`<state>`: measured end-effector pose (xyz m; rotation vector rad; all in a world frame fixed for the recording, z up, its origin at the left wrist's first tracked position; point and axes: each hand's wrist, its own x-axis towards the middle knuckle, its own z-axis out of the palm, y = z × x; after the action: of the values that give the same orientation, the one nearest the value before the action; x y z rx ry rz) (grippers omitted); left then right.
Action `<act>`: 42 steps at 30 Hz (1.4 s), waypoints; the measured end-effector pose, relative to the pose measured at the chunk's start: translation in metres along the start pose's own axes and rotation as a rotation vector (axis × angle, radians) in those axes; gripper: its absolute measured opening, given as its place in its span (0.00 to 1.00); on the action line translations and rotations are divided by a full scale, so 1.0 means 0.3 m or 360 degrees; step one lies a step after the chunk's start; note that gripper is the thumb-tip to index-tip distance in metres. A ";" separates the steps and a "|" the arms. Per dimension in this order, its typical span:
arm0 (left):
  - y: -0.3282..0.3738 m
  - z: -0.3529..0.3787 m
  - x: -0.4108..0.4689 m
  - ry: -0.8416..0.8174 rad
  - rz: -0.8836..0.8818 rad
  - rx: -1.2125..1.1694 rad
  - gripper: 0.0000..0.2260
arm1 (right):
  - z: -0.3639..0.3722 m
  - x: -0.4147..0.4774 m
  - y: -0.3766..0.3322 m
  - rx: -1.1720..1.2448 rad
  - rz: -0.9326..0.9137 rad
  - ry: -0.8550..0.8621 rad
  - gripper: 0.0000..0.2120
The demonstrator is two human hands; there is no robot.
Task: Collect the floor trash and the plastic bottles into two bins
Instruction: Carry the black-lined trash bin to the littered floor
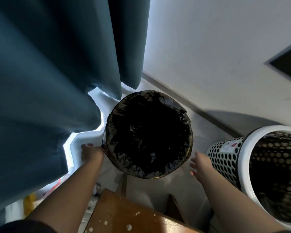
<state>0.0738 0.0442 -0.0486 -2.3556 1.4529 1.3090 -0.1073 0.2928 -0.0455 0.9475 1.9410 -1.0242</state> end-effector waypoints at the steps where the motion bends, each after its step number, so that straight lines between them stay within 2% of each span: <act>1: 0.009 -0.022 -0.023 0.0096 0.0042 -0.0014 0.15 | -0.017 -0.013 -0.008 0.0018 -0.0085 0.0098 0.17; 4: 0.044 -0.076 -0.133 0.0166 0.0457 -0.0118 0.15 | -0.063 -0.104 -0.049 -0.0112 -0.0620 0.0317 0.21; 6: 0.073 -0.097 -0.202 -0.0070 0.0696 -0.0219 0.13 | -0.078 -0.168 -0.084 -0.0280 -0.0975 0.0162 0.21; 7: 0.087 -0.100 -0.224 -0.0231 0.0750 -0.0174 0.13 | -0.073 -0.193 -0.096 -0.0352 -0.1027 0.0006 0.22; 9: 0.113 -0.091 -0.226 -0.0430 0.0759 0.0115 0.13 | -0.044 -0.206 -0.121 -0.0618 -0.0979 -0.0220 0.21; 10: 0.122 -0.083 -0.217 -0.0452 0.0742 0.0248 0.13 | -0.023 -0.200 -0.131 -0.0812 -0.0951 -0.0242 0.18; 12: 0.146 -0.079 -0.208 -0.0432 0.0739 0.0356 0.14 | 0.013 -0.196 -0.147 -0.1100 -0.0936 -0.0149 0.10; 13: 0.158 -0.082 -0.209 -0.0413 0.0762 0.0367 0.14 | 0.023 -0.199 -0.157 -0.1156 -0.0941 -0.0085 0.10; 18: 0.222 -0.184 -0.297 -0.0390 0.0929 0.0320 0.15 | -0.033 -0.322 -0.228 -0.1002 -0.1012 -0.0003 0.08; 24: 0.332 -0.518 -0.606 -0.0408 0.1019 0.0266 0.18 | -0.216 -0.761 -0.395 -0.1020 -0.1189 -0.0014 0.08; 27: 0.373 -0.724 -0.789 -0.0383 0.1000 0.0291 0.17 | -0.308 -1.037 -0.456 -0.1030 -0.1197 -0.0003 0.06; 30: 0.365 -0.935 -0.962 -0.0372 0.0919 0.0278 0.19 | -0.381 -1.279 -0.474 -0.1111 -0.1160 -0.0121 0.10; 32: 0.317 -1.062 -1.051 -0.0353 0.0868 0.0278 0.19 | -0.415 -1.416 -0.462 -0.1259 -0.1154 -0.0193 0.08; 34: 0.238 -1.163 -1.111 -0.0348 0.0780 0.0234 0.19 | -0.427 -1.522 -0.434 -0.1408 -0.1159 -0.0252 0.05; 36: 0.122 -1.244 -1.146 -0.0361 0.0630 0.0176 0.20 | -0.412 -1.599 -0.382 -0.1604 -0.1170 -0.0317 0.07; 39: -0.072 -1.341 -1.173 -0.0311 0.0417 0.0083 0.12 | -0.340 -1.694 -0.302 -0.1898 -0.1146 -0.0461 0.09; 42: -0.273 -1.440 -1.212 -0.0191 0.0214 -0.0124 0.10 | -0.233 -1.785 -0.189 -0.2175 -0.1201 -0.0673 0.10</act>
<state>0.3363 0.1401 0.4487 -2.2144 1.5751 1.5375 0.0720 0.1887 0.4562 -0.7297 1.9950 -0.0175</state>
